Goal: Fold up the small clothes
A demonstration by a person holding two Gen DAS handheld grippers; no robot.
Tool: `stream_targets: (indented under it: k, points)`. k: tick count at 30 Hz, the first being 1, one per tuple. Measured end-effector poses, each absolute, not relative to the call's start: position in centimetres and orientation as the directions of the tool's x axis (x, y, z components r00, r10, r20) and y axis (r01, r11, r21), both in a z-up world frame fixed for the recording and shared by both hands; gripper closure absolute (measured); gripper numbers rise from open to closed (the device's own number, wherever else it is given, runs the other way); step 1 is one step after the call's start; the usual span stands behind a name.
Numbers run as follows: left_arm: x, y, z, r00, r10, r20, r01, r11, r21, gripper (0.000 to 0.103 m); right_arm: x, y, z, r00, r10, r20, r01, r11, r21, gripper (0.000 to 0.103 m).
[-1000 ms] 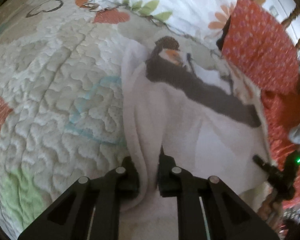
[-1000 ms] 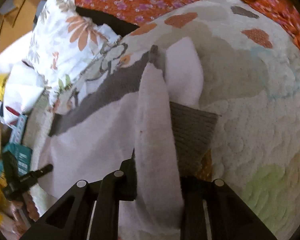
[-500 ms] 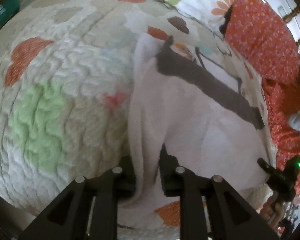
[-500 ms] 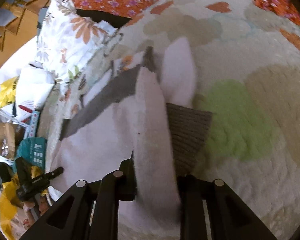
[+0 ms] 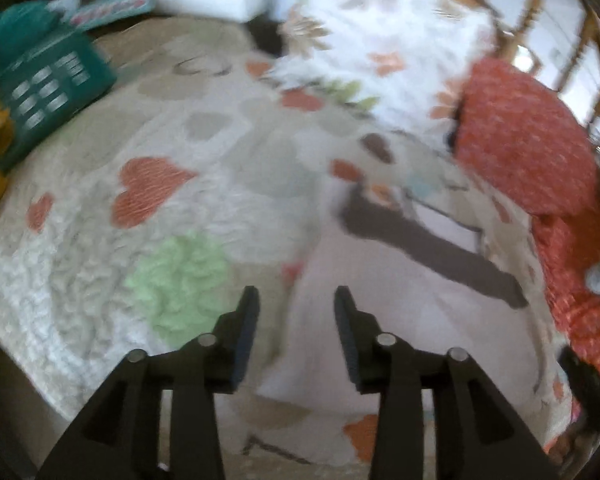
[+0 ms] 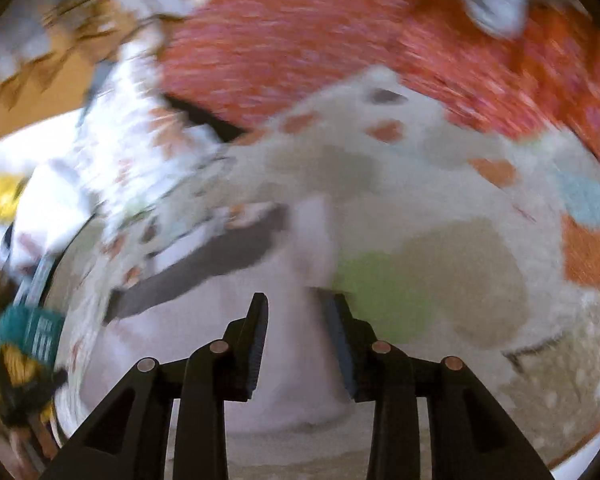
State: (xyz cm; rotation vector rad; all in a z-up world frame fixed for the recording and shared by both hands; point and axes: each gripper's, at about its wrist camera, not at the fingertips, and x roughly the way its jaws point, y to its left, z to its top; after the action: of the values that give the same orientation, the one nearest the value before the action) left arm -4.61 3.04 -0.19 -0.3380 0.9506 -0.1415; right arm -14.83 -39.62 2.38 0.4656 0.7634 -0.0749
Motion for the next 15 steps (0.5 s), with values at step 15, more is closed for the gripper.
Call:
stream_targets:
  k: [15]
  points:
    - [-1.7,0.8,-4.3,0.427,-0.290,-0.856,-0.039,0.940,-0.338,0.054,-7.8,-40.9,-2.2,0.630,-0.028,-0.776,0.404,0.865,0.297,0.054]
